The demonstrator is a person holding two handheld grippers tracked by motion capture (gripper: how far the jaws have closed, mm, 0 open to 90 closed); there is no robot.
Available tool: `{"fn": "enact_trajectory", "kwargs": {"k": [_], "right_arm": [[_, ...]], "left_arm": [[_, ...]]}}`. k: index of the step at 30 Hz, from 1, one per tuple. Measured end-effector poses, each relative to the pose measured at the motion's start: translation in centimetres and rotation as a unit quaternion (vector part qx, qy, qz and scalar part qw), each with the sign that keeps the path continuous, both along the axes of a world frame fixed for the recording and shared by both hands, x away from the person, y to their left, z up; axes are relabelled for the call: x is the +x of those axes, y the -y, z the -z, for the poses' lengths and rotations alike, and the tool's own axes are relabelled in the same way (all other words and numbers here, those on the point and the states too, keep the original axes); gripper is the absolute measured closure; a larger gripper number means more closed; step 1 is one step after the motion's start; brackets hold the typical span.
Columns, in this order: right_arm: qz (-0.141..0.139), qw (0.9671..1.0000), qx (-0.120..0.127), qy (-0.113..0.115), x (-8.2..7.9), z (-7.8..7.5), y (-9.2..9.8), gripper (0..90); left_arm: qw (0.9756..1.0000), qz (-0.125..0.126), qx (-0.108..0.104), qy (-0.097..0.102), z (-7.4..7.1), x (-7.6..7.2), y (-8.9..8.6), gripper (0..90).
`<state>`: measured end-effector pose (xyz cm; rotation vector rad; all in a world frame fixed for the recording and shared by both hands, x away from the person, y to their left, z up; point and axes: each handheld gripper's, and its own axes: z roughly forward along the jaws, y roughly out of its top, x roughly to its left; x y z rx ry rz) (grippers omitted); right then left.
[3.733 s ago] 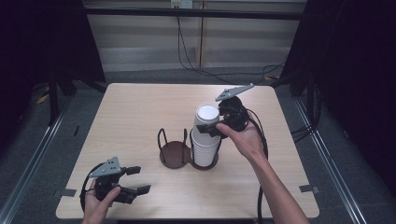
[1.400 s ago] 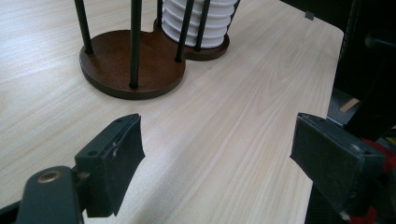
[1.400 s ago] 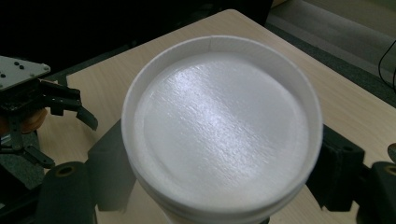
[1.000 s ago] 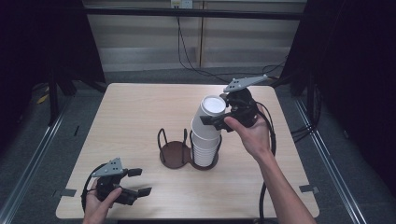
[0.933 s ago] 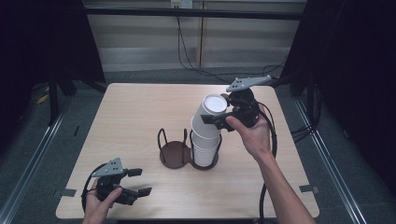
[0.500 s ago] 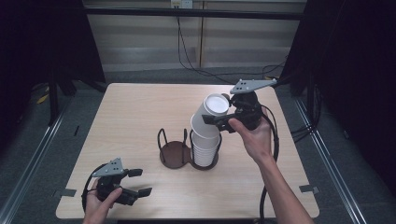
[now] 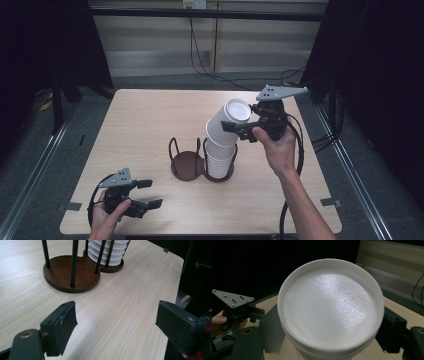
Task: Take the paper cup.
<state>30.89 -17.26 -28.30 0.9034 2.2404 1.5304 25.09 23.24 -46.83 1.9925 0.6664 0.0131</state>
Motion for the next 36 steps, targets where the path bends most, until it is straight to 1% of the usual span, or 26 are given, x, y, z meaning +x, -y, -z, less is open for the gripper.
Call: {"fn": "enact_trajectory", "kwargs": {"k": [1, 2, 3, 4, 5, 6, 7, 8, 9, 10, 13, 15, 16, 20, 21, 23, 27, 28, 29, 30, 31, 32, 33, 34, 35, 36], "right_arm": [[0.0, 1.0, 0.002, 0.001, 0.0, 0.0, 0.1, 22.7], [0.0, 0.9999, 0.011, 0.001, -0.1, -0.1, 0.4, 22.8], [0.0, 0.9999, 0.011, 0.001, -0.1, -0.1, 0.4, 22.8], [0.0, 0.9999, 0.017, 0.003, -0.3, -0.1, 0.7, 22.8], [0.0, 0.9999, 0.017, 0.003, -0.3, -0.1, 0.7, 22.8], [-0.001, 0.9998, 0.018, 0.003, -0.4, -0.1, 0.8, 22.8], [-0.001, 0.9998, 0.019, 0.005, -0.5, -0.1, 0.9, 22.8], [-0.001, 0.9996, 0.026, 0.008, -0.7, -0.1, 1.2, 22.8], [-0.001, 0.9995, 0.029, 0.008, -0.9, -0.2, 1.3, 22.8], [-0.001, 0.9994, 0.033, 0.01, -1.0, -0.3, 1.5, 22.8], [-0.002, 0.9994, 0.034, 0.012, -1.2, -0.5, 1.7, 22.9], [-0.002, 0.9993, 0.035, 0.013, -1.6, -0.8, 1.9, 22.9], [-0.003, 0.9992, 0.038, 0.013, -1.7, -0.8, 2.0, 23.0], [-0.006, 0.999, 0.042, 0.014, -2.1, -1.1, 2.3, 23.1], [-0.006, 0.999, 0.042, 0.014, -2.1, -1.1, 2.3, 23.1], [-0.007, 0.9988, 0.046, 0.016, -2.4, -1.2, 2.6, 23.1], [-0.005, 0.9988, 0.047, 0.015, -2.6, -1.2, 2.9, 23.1], [-0.004, 0.9988, 0.048, 0.014, -2.8, -1.2, 3.0, 23.2], [-0.002, 0.9987, 0.05, 0.014, -3.0, -1.1, 3.3, 23.2], [-0.002, 0.9987, 0.05, 0.014, -3.0, -1.1, 3.3, 23.2], [0.0, 0.9986, 0.051, 0.014, -3.1, -1.1, 3.5, 23.2], [0.001, 0.9985, 0.052, 0.014, -3.3, -1.0, 3.8, 23.2], [0.001, 0.9985, 0.052, 0.014, -3.3, -1.0, 3.8, 23.2], [0.0, 0.9983, 0.056, 0.014, -3.6, -0.9, 4.1, 23.2], [0.0, 0.9983, 0.057, 0.014, -3.8, -0.8, 4.3, 23.2], [-0.001, 0.9983, 0.056, 0.014, -3.9, -0.7, 4.3, 23.2]], "left_arm": [[1.0, -0.004, 0.0, 0.003, 0.0, 0.0, 0.0, 16.7], [1.0, -0.007, 0.003, 0.003, 0.0, 0.1, -0.1, 16.6], [1.0, -0.007, 0.003, 0.003, 0.0, 0.1, -0.1, 16.6], [1.0, -0.008, 0.003, 0.005, -0.1, 0.0, -0.1, 16.6], [1.0, -0.008, 0.003, 0.005, -0.1, 0.0, -0.1, 16.6], [0.9999, -0.011, 0.0, 0.007, -0.2, -0.1, -0.1, 16.6], [0.9999, -0.009, 0.003, 0.012, -0.3, -0.2, -0.1, 16.6], [0.9998, -0.01, 0.0, 0.015, -0.4, -0.2, 0.0, 16.5], [0.9998, -0.011, -0.005, 0.013, -0.5, -0.2, 0.0, 16.5], [0.9999, -0.009, -0.004, 0.013, -0.6, -0.2, 0.0, 16.5], [0.9998, -0.01, -0.004, 0.017, -0.7, -0.1, 0.1, 16.5], [0.9998, -0.009, -0.009, 0.017, -0.9, -0.1, 0.2, 16.5], [0.9996, -0.009, -0.01, 0.023, -1.3, 0.0, 0.3, 16.5], [0.9994, -0.001, -0.017, 0.031, -1.9, 0.2, 0.8, 16.2], [0.9994, -0.001, -0.017, 0.031, -1.9, 0.2, 0.8, 16.2], [0.999, 0.006, -0.012, 0.042, -2.4, 0.3, 1.2, 16.2], [0.9988, 0.016, -0.018, 0.044, -2.8, 0.4, 1.7, 16.0], [0.9987, 0.019, -0.024, 0.041, -2.9, 0.5, 1.9, 16.0], [0.9985, 0.022, -0.016, 0.048, -3.1, 0.7, 2.3, 16.0], [0.9985, 0.022, -0.016, 0.048, -3.1, 0.7, 2.3, 16.0], [0.9983, 0.023, -0.011, 0.052, -3.2, 0.7, 2.6, 16.0], [0.9979, 0.029, -0.016, 0.056, -3.5, 0.8, 3.0, 16.0], [0.9979, 0.029, -0.016, 0.056, -3.5, 0.8, 3.0, 16.0], [0.9974, 0.032, -0.024, 0.059, -3.9, 0.9, 3.4, 16.0], [0.9974, 0.035, -0.025, 0.059, -4.0, 0.9, 3.5, 16.0], [0.997, 0.037, -0.025, 0.063, -4.2, 0.9, 3.7, 16.0]]}}
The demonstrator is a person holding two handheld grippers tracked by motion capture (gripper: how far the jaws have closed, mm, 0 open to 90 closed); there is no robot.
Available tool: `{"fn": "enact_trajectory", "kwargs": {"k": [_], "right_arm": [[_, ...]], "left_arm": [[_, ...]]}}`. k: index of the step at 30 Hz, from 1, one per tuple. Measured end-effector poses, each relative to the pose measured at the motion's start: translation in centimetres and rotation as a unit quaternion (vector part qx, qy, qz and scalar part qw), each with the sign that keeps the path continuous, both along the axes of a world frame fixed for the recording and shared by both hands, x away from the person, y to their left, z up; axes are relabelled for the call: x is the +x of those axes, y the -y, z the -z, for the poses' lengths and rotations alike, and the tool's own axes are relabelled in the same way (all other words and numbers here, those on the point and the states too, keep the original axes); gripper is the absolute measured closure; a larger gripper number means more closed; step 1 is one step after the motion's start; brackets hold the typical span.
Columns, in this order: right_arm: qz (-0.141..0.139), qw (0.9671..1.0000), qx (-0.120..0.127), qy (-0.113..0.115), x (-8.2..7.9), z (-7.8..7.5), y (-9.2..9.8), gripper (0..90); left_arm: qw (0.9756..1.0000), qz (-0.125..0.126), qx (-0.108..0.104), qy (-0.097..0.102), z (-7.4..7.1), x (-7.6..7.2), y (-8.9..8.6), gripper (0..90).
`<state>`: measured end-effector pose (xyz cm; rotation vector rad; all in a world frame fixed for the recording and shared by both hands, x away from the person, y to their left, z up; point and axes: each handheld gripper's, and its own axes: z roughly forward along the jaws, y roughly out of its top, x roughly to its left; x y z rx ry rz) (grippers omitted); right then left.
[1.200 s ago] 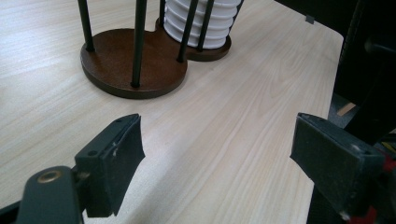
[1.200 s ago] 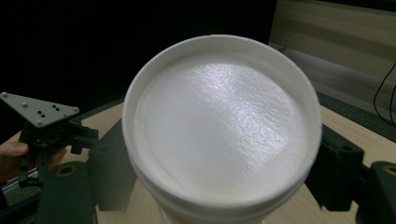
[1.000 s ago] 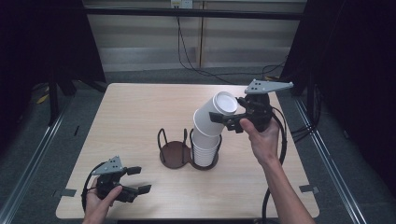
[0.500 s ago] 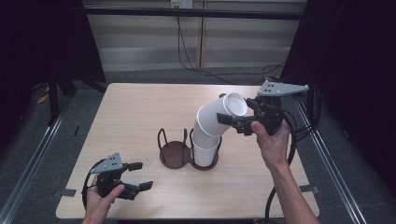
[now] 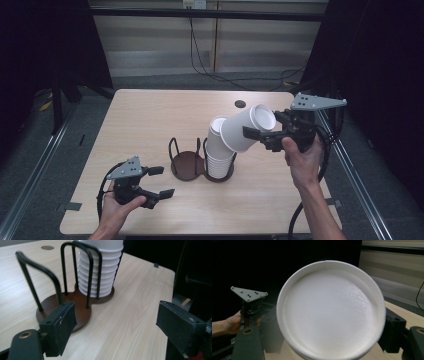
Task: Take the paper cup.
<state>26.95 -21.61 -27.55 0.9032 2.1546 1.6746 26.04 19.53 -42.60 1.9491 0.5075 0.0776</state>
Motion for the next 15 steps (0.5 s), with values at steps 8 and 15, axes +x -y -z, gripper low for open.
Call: {"fn": "enact_trajectory", "kwargs": {"k": [8, 15], "right_arm": [[-0.004, 1.0, 0.005, 0.0, -1.5, 0.6, 0.7, 23.3], [-0.005, 1.0, -0.003, -0.006, -2.1, 0.9, 0.8, 23.4]], "left_arm": [[0.9997, 0.016, -0.018, 0.01, -0.9, 0.2, 1.2, 15.9], [0.999, 0.024, -0.034, 0.017, -1.6, 0.0, 1.7, 15.9]]}}
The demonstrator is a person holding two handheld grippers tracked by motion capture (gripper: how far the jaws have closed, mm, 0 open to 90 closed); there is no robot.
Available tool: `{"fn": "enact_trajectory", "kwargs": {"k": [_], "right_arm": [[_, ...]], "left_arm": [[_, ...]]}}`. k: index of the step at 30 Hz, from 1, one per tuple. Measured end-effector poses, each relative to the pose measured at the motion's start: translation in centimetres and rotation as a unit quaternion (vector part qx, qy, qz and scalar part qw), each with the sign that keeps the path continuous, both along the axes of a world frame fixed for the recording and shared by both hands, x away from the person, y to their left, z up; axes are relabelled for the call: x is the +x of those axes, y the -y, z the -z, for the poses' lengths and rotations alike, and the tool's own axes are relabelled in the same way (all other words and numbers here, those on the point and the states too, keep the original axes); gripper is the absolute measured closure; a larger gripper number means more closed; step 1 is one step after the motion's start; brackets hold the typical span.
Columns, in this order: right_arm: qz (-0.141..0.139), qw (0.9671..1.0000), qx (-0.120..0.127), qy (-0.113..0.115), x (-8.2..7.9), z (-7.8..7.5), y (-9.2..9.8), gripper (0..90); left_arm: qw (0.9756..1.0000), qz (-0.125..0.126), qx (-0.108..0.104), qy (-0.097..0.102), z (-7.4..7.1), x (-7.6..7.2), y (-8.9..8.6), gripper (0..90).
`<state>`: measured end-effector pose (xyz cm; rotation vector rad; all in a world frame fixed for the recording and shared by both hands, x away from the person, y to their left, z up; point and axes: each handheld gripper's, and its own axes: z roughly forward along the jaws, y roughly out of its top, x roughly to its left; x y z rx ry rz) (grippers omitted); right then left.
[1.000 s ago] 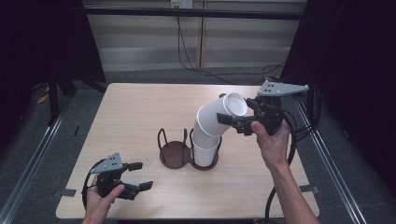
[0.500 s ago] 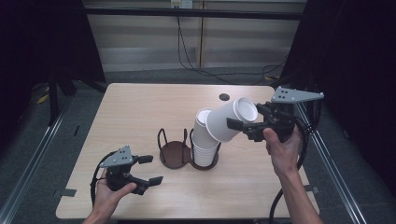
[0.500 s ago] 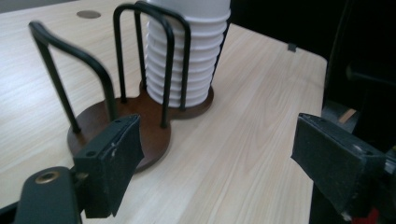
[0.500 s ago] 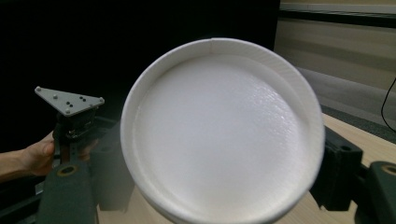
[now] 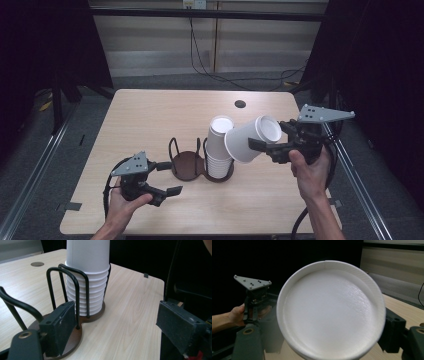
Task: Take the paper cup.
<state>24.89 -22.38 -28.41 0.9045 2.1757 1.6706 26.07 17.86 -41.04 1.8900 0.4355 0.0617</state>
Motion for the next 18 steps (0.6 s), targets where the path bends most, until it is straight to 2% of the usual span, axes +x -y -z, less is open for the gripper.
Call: {"fn": "enact_trajectory", "kwargs": {"k": [6, 8, 18], "right_arm": [[-0.008, 1.0, -0.002, -0.006, -0.8, 0.7, -0.3, 23.5], [-0.012, 0.9999, -0.002, -0.01, -1.0, 1.1, -0.4, 23.6], [-0.046, 0.9984, -0.01, -0.03, -1.1, 2.8, -2.4, 23.8]], "left_arm": [[1.0, 0.007, -0.001, 0.004, -0.6, 0.1, 0.3, 15.8], [0.9999, 0.009, -0.007, 0.006, -0.7, 0.0, 0.5, 15.9], [0.9987, 0.041, -0.021, 0.023, -1.2, 0.1, 1.6, 15.8]]}}
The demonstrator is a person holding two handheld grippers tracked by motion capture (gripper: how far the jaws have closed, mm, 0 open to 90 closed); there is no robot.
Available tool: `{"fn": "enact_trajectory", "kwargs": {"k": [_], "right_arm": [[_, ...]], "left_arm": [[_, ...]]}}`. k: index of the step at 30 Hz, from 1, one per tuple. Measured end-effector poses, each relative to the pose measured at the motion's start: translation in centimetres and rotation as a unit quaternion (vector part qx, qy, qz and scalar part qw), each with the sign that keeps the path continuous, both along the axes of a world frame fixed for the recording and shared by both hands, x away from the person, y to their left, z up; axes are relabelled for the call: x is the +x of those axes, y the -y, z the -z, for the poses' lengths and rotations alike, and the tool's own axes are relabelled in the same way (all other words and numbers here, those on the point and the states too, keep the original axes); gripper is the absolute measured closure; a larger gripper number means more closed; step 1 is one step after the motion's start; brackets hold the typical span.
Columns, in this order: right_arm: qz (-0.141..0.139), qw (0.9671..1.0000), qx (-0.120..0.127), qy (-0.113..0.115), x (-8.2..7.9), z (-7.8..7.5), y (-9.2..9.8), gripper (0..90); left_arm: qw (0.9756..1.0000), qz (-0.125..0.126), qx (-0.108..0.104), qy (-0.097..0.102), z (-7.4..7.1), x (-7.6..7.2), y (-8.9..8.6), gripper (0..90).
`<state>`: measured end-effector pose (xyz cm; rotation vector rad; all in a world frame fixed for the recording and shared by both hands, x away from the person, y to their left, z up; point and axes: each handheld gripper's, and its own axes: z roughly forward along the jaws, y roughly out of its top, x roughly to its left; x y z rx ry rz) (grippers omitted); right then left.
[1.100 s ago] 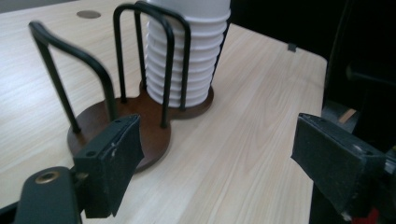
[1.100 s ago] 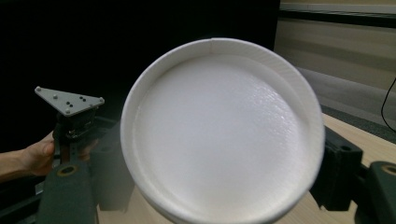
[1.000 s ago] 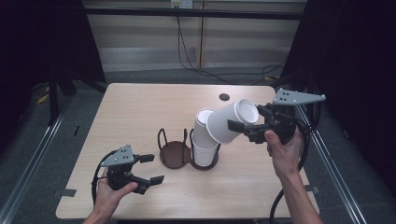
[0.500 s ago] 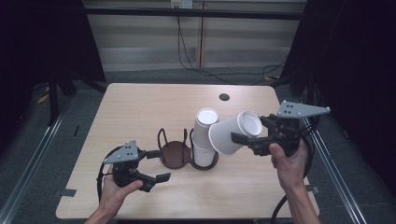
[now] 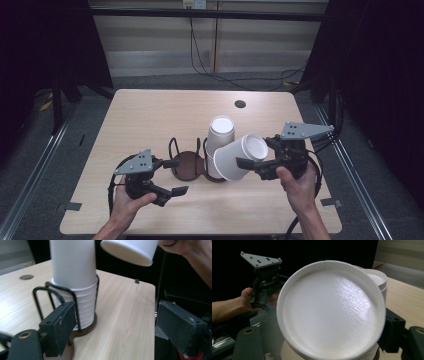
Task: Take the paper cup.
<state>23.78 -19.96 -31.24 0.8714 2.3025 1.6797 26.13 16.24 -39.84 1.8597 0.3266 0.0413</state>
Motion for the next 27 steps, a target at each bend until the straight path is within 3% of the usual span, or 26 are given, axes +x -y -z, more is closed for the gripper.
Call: {"fn": "enact_trajectory", "kwargs": {"k": [12, 15, 17, 27], "right_arm": [[-0.032, 0.9991, -0.012, -0.027, 0.8, 2.2, -2.4, 23.8], [-0.04, 0.9986, -0.015, -0.03, 1.0, 2.5, -2.9, 23.8], [-0.045, 0.9983, -0.015, -0.034, 1.1, 2.9, -3.3, 23.8], [-0.065, 0.9966, -0.018, -0.047, 1.7, 3.7, -4.6, 23.9]], "left_arm": [[0.9997, 0.02, -0.013, 0.002, -1.4, 0.3, 1.4, 15.8], [0.9996, 0.006, -0.026, 0.006, -1.5, 0.3, 1.5, 15.6], [0.9994, 0.023, -0.026, -0.001, -1.4, 0.5, 1.9, 15.7], [0.9997, 0.023, -0.007, 0.002, -0.7, 0.8, 2.5, 15.7]]}}
